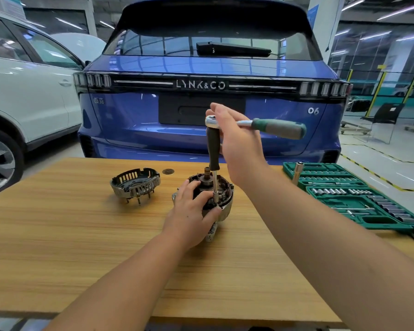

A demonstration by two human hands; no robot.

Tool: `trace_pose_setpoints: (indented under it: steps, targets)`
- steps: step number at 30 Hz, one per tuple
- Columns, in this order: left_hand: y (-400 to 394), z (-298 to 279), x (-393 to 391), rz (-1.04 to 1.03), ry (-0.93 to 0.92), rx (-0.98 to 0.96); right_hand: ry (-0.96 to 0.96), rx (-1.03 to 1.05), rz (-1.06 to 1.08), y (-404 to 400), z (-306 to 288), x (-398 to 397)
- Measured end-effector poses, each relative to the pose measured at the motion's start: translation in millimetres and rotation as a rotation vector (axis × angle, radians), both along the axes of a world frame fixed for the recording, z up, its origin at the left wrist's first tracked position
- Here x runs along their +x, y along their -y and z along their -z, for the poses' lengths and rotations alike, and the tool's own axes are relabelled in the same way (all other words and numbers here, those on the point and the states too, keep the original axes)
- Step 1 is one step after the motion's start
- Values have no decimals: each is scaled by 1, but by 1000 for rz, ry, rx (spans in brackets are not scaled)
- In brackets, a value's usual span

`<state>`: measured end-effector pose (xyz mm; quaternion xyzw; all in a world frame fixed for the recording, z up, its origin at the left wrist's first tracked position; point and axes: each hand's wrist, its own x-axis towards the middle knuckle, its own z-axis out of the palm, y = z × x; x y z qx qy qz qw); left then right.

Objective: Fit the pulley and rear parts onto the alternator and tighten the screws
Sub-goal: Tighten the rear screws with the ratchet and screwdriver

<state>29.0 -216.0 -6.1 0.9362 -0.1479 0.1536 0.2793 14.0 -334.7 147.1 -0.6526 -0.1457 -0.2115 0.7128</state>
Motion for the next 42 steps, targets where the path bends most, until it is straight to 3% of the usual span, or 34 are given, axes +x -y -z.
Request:
trace_pose_setpoints:
  steps: [5,10,21,24,26,30,35,38,42]
  targets:
    - [0,0,-1,-2,11,-14,488,-598,345,5,3,1]
    - [2,-1,-4,-17,12,-13,557,-1153,530,15,-8,5]
    - [3,-1,-5,-21,9,-12,310,-1423,473,8,-43,1]
    - [3,0,-3,-21,10,-5,38,-1360,382,6,-64,3]
    - [3,0,-3,-21,5,2,-133,-1178,240,3,-71,-1]
    - [3,0,-4,-27,11,2,-554,-162,-238,0,-61,-12]
    - [3,-2,-3,-29,-3,7,-504,546,-281,-3,-30,-1]
    - [3,-2,-2,-35,-10,13,-321,538,-171,0,-15,-1]
    - [2,-2,-3,-24,5,-1,96,77,58,-1,1,-7]
